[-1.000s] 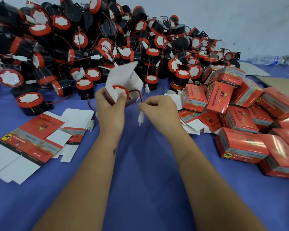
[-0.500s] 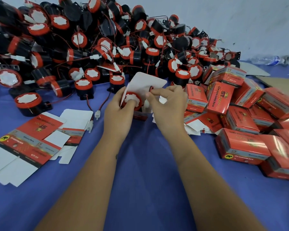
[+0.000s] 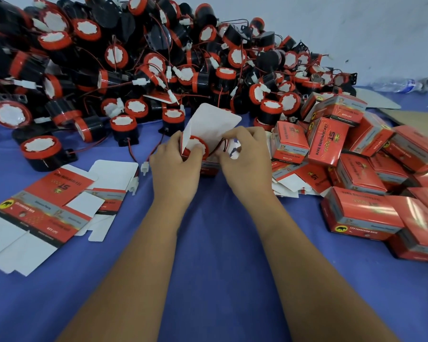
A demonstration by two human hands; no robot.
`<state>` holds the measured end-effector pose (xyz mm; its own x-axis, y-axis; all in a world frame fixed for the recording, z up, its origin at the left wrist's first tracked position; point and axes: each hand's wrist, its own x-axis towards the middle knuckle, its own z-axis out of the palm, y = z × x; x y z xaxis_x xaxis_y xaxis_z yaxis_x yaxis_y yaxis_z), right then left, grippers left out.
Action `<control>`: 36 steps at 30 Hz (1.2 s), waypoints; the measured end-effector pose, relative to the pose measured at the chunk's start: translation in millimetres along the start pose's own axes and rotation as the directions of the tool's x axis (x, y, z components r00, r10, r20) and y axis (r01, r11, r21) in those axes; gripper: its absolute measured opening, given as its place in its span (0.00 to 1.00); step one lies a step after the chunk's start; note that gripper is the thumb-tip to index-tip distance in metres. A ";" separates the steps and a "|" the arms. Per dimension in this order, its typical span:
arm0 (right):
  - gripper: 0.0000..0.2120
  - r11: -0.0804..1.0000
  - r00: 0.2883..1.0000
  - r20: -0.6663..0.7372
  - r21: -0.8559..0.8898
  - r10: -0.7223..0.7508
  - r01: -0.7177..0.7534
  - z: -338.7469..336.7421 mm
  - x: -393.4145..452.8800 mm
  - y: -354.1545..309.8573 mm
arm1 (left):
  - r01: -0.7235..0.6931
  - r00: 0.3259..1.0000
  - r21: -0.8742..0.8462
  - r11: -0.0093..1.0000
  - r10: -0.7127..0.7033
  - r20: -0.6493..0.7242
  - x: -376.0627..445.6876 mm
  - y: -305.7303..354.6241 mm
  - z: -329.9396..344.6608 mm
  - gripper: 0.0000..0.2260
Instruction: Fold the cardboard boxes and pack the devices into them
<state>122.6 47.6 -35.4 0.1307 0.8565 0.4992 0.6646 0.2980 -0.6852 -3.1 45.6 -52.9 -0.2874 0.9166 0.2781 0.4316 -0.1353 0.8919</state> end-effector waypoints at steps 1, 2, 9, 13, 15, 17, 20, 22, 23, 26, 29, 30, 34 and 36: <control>0.11 1.000 1.000 0.009 -0.013 -0.011 0.011 0.0 0.3 -0.4 | 0.005 1.000 0.059 0.998 -0.005 -0.008 1.5 0.5 -0.3 0.22; 0.09 0.999 1.000 0.018 -0.024 -0.022 0.022 0.3 0.4 -0.6 | 0.012 1.000 0.082 0.997 -0.009 -0.027 1.9 1.5 -0.6 0.22; 0.20 0.992 0.993 0.058 0.082 -0.098 0.093 2.6 -2.3 -2.0 | 0.090 0.994 -0.219 0.972 -0.074 0.080 -4.1 2.7 1.2 0.13; 0.16 0.988 0.998 0.063 0.157 -0.011 0.001 2.7 -1.8 1.0 | 0.253 0.965 -0.516 0.819 -0.250 0.077 0.6 8.7 1.8 0.17; 0.08 0.991 0.996 0.077 0.132 -0.044 0.033 2.9 -2.1 1.8 | 0.225 0.974 -0.442 0.868 -0.217 0.068 4.2 6.5 -0.6 0.15; 0.05 0.995 0.990 0.109 0.071 -0.084 0.076 4.5 -2.5 1.8 | 0.159 0.987 -0.370 0.915 -0.135 0.090 5.2 0.7 -0.6 0.14; 0.07 0.997 0.988 0.137 0.027 -0.069 0.066 6.0 -1.7 2.9 | 0.059 0.996 -0.264 0.963 -0.040 0.078 3.5 -3.1 1.4 0.18; 0.06 0.998 0.990 0.128 0.050 -0.052 0.046 4.4 -0.4 2.8 | -0.007 0.999 -0.261 0.965 0.019 0.040 3.3 -2.5 1.9 0.21; 0.05 0.997 0.992 0.121 0.073 -0.044 0.035 4.1 -0.4 3.1 | -0.024 0.999 -0.267 0.964 0.031 0.021 3.4 -2.1 1.4 0.20; 0.18 0.972 0.991 0.129 0.226 0.039 -0.067 2.9 -0.1 3.7 | -0.035 0.999 -0.262 0.964 0.025 -0.040 3.6 -0.5 -1.5 0.17; 0.26 0.974 0.990 0.138 0.224 -0.021 -0.011 1.6 1.3 6.1 | -0.078 0.996 -0.214 0.974 0.067 -0.059 3.3 -3.2 -2.6 0.14; 0.23 0.978 0.987 0.140 0.201 -0.079 0.050 1.4 1.4 7.1 | -0.097 0.994 -0.185 0.978 0.087 -0.062 3.1 -4.0 -3.2 0.11; 0.18 0.968 0.974 0.222 0.252 -0.044 -0.014 -2.0 -2.0 7.7 | 0.000 1.000 -0.296 0.955 -0.008 -0.026 5.3 -5.1 -10.2 0.14; 0.20 0.950 0.963 0.270 0.295 0.023 -0.105 -6.3 -1.8 7.0 | 0.122 0.992 -0.452 0.884 -0.119 0.034 8.5 -3.8 -15.8 0.17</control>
<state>131.6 45.5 -37.7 -0.0572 0.9451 0.3218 0.4005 0.3170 -0.8598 -20.7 48.0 -48.3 -0.3077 0.9384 0.1574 -0.0399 -0.1780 0.9832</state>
